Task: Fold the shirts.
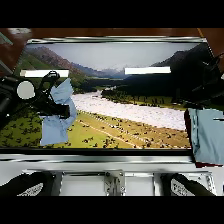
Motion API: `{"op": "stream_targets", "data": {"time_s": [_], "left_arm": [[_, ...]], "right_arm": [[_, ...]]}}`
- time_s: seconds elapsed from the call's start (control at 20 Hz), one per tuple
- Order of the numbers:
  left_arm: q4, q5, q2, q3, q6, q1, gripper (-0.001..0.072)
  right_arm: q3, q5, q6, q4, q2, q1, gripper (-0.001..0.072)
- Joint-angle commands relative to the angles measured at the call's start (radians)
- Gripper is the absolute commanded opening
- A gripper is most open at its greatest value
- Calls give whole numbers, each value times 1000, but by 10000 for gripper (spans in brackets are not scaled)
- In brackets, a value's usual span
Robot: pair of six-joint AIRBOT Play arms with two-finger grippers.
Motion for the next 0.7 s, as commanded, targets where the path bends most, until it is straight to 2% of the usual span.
{"op": "stream_targets", "data": {"time_s": [0.0, 0.5, 0.65], "left_arm": [[0, 0, 0, 0, 0, 1, 720], [0, 0, 0, 0, 0, 1, 720], [0, 0, 0, 0, 0, 1, 720]], "right_arm": [[0, 0, 0, 0, 0, 0, 693], [0, -5, 0, 0, 0, 0, 693], [0, -80, 0, 0, 0, 0, 693]]}}
